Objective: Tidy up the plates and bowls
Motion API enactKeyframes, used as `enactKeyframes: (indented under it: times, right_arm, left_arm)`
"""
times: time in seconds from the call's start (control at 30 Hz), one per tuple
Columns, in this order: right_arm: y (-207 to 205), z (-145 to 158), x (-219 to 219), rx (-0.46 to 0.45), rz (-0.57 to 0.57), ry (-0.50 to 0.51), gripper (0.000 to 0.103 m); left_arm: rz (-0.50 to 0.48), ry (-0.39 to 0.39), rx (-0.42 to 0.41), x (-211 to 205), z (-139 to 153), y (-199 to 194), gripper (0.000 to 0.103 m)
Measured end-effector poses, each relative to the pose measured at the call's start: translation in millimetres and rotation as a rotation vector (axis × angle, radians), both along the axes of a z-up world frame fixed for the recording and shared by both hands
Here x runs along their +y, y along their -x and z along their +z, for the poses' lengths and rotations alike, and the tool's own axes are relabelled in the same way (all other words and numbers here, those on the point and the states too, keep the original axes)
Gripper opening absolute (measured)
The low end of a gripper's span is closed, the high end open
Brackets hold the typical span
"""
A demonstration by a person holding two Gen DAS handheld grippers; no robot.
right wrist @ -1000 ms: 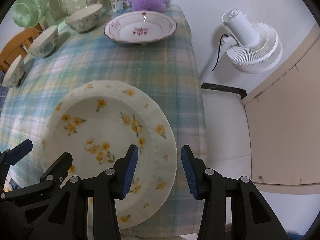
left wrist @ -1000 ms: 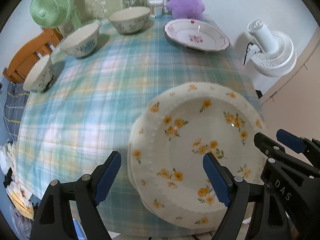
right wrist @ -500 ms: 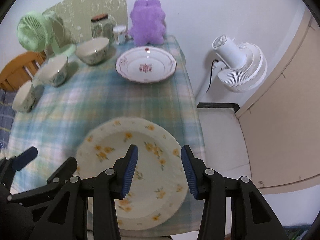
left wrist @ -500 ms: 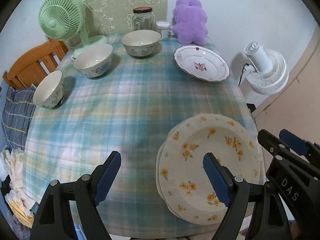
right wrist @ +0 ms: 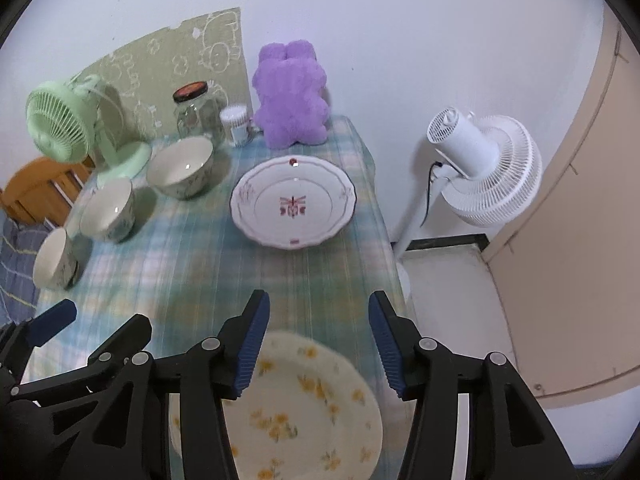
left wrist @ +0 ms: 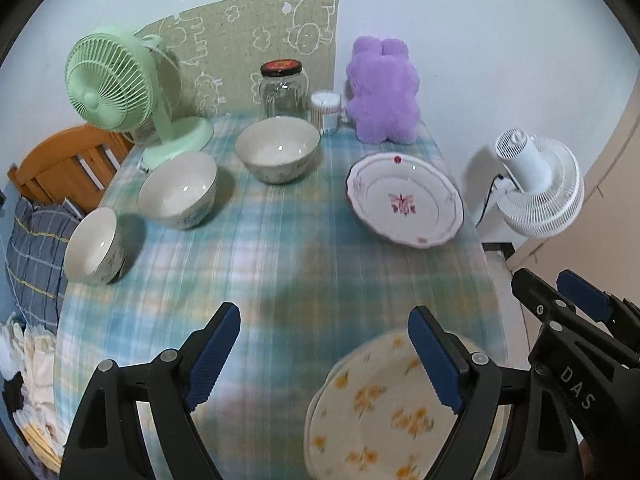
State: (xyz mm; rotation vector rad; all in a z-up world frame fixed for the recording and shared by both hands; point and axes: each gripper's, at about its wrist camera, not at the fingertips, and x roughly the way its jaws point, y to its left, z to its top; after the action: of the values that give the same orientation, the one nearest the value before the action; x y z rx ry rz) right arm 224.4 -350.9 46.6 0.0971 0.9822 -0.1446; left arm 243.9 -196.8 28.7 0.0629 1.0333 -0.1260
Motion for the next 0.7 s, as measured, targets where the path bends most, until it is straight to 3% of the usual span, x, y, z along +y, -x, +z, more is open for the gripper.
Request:
enactKeyframes:
  times: [0.2, 0.7]
  right_arm:
    - [-38, -7, -20, -0.013, 0.038, -0.007, 0.056]
    - [-135, -57, -63, 0.009, 0.079, -0.050, 0.056]
  left_arm:
    - [0.017, -0.023, -0.014, -20, -10, -33, 0.088]
    - [0.080, -0.053, -0.018, -66, -53, -115, 0.088]
